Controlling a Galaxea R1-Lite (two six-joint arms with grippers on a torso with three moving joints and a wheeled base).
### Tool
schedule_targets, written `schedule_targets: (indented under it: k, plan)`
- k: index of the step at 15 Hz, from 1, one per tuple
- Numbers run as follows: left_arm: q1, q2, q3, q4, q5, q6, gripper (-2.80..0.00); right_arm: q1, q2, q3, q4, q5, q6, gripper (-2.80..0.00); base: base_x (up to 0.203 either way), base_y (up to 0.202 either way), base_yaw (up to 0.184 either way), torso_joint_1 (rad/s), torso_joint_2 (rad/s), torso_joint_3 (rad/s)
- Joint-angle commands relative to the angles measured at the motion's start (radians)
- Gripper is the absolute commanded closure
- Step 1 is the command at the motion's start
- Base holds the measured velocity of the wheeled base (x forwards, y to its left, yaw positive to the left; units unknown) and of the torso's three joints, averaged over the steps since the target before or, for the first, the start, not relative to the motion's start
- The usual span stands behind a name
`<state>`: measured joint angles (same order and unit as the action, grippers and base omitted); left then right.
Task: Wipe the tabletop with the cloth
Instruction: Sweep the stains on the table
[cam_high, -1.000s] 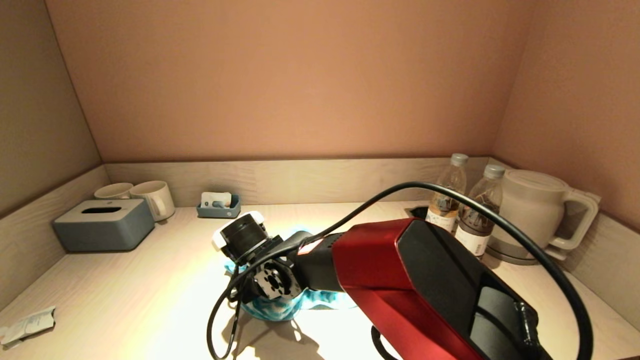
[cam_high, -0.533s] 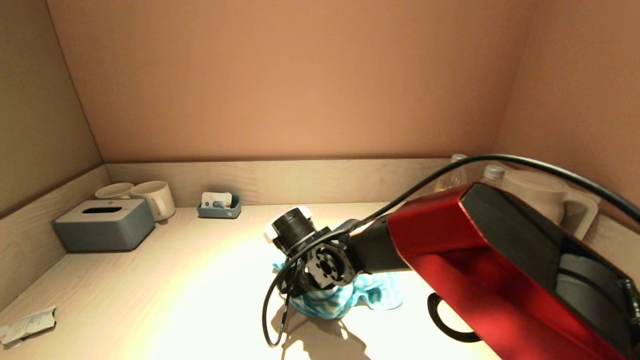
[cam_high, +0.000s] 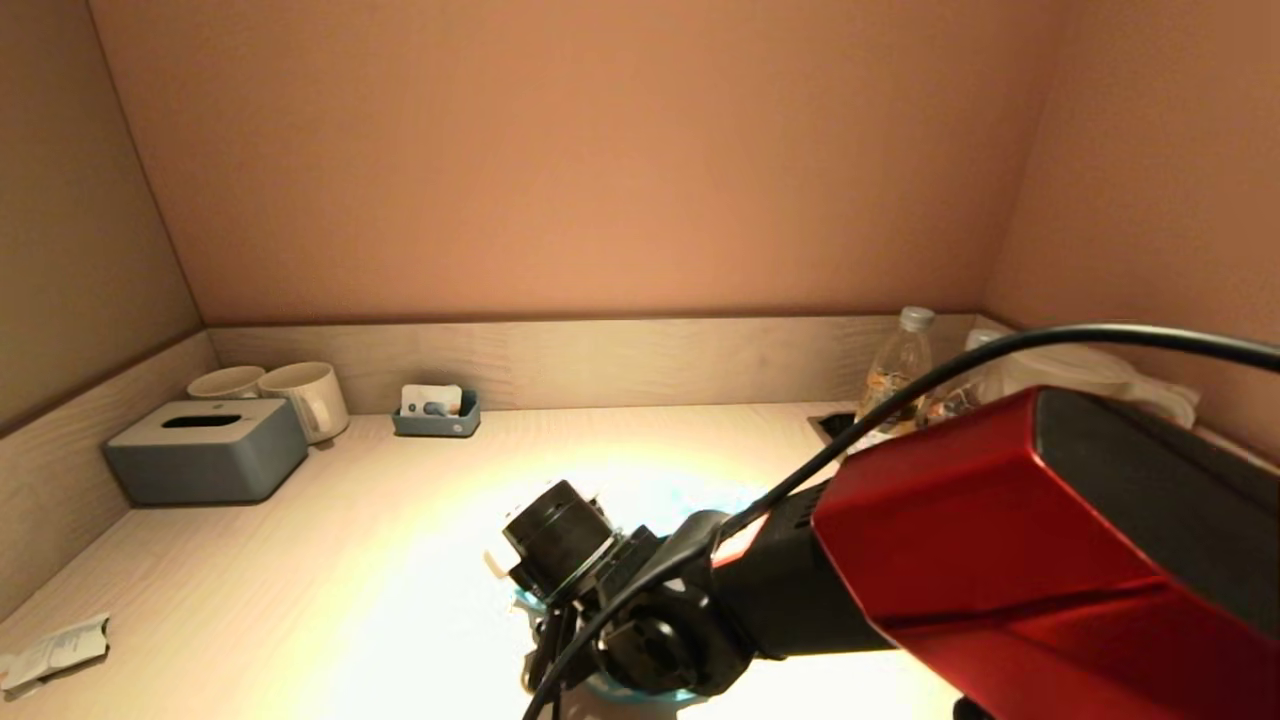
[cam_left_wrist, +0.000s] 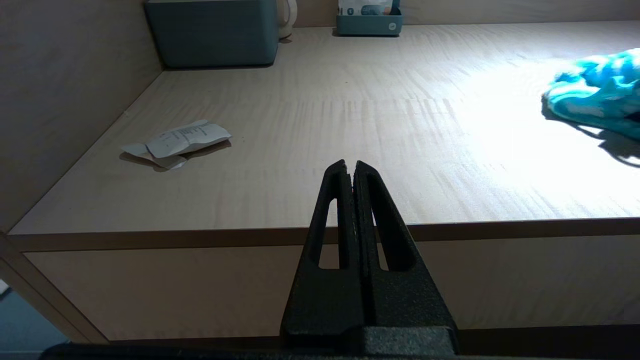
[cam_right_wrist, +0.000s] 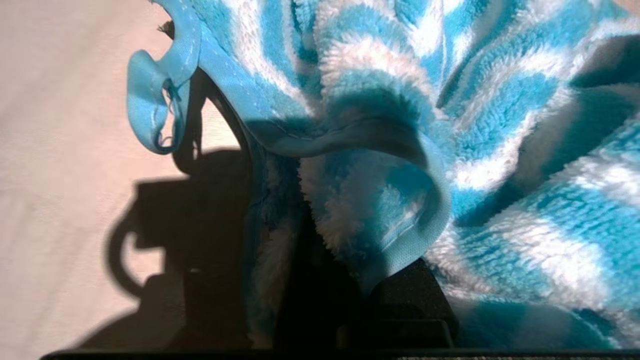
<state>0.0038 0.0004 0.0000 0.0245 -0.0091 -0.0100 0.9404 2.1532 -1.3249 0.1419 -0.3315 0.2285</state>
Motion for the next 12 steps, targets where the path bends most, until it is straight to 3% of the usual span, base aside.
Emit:
schedule_targets:
  k: [1, 8, 12]
  plan:
    - [0.001, 0.0, 0.0, 0.0, 0.0, -0.001, 0.0, 0.044, 0.027, -0.045, -0.045, -0.002, -0.003, 0.0, 0.0, 0.0, 0.0, 0.0, 0.0, 0.0]
    - [0.001, 0.0, 0.0, 0.0, 0.001, -0.001, 0.0, 0.038, 0.229, -0.438, 0.04, -0.047, -0.007, 0.0, 0.0, 0.0, 0.0, 0.0, 0.0, 0.0]
    - [0.001, 0.0, 0.0, 0.0, 0.0, -0.001, 0.0, -0.057, 0.287, -0.491, 0.077, -0.081, 0.026, 0.0, 0.0, 0.0, 0.0, 0.0, 0.0, 0.0]
